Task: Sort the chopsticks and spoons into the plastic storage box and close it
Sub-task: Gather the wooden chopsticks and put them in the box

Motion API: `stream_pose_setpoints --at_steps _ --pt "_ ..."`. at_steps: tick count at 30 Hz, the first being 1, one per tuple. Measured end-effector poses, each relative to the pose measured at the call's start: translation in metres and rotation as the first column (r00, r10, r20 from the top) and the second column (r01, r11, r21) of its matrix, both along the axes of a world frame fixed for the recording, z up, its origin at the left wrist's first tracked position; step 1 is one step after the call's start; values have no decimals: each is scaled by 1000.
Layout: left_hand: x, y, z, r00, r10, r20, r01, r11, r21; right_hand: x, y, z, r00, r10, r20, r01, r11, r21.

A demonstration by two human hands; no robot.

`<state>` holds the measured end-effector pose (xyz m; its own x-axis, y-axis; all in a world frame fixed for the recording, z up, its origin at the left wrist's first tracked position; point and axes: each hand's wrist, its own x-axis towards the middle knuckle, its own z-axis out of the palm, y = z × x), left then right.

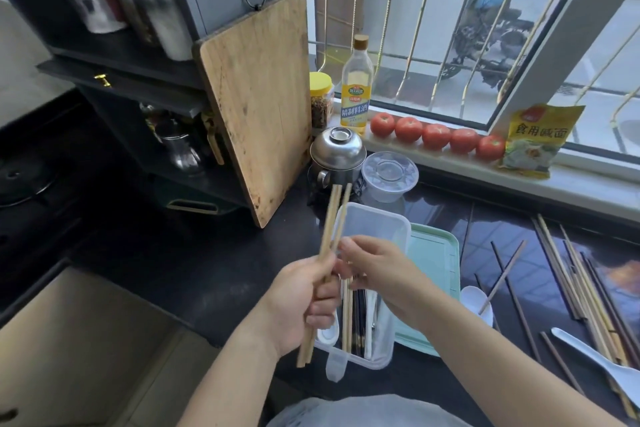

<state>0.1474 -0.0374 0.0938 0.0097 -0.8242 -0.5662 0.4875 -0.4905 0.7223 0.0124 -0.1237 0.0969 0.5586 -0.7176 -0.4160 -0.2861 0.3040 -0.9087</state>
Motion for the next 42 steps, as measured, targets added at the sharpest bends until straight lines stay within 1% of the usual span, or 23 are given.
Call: stream_pose_setpoints --at_steps 2,4,6,7,8,9,11,13,16,17,18,21,23,26,28,30,31,33,36,38,39,40,42 --pt "-11 -5 3 995 -94 -20 93 995 -24 -1 -1 5 998 -18 54 18 1000 3" --pt "-14 -6 3 992 -111 60 112 994 -3 -5 -9 7 980 -190 62 191 981 -12" --pt "-8 -3 -3 936 -80 342 63 996 60 -15 -26 8 872 -484 70 489 867 -94" --pt "-1 0 -9 852 -63 520 21 996 87 -21 -37 5 798 -597 83 601 778 -185" --pt "7 3 -15 759 -43 649 -24 995 94 -26 -46 3 754 -653 70 637 700 -323" --pt "15 5 -19 713 -13 701 -66 994 85 -29 -53 -2 764 -645 14 574 668 -473" --pt "24 9 -21 777 83 624 -157 985 66 -19 -53 -12 835 -475 -278 203 735 -647" --pt "27 9 -16 877 179 447 -234 969 72 0 -41 -30 771 -269 -577 -152 802 -577" --pt "22 6 -10 921 263 287 -282 959 28 22 -27 -62 629 -92 -772 -456 760 -462" --pt "21 6 -8 927 274 258 -284 959 2 27 -27 -72 547 -45 -836 -547 736 -399" --pt "19 7 -5 933 276 233 -279 960 -21 29 -28 -79 482 -9 -876 -599 726 -337" --pt "19 13 0 950 272 154 -266 962 -63 29 -33 -87 373 119 -920 -669 722 -178" --pt "21 16 0 958 267 103 -261 963 -71 28 -32 -78 419 132 -898 -656 728 -199" --pt "24 20 -2 968 245 57 -241 968 -73 19 -26 -54 705 11 -710 -390 841 -375" --pt "23 21 -4 976 206 69 -201 977 -68 6 -18 -38 881 20 -473 -172 945 -279" --pt "16 17 -4 991 118 69 -113 991 -73 -2 -4 -19 955 127 -269 -184 962 -201" --pt "11 14 -4 996 57 65 -51 995 -81 -4 3 -10 965 173 -195 -216 950 -228" --pt "-3 4 0 997 -43 63 49 994 -93 -6 12 -1 984 132 -123 -164 941 -295" --pt "-13 -6 4 988 -109 111 116 992 -59 -10 -2 4 983 -179 -43 169 969 -183" --pt "-9 -5 0 966 -85 245 91 996 -11 -15 -22 4 909 -417 10 414 899 -144" --pt "-4 -3 -3 940 -44 339 41 999 15 -17 -33 3 882 -471 -24 455 863 -221" --pt "2 -2 -8 912 17 411 -31 999 28 -18 -41 0 876 -466 -121 401 845 -354" --pt "15 1 -17 881 169 443 -201 979 26 -10 -48 -14 836 -336 -434 62 843 -535"
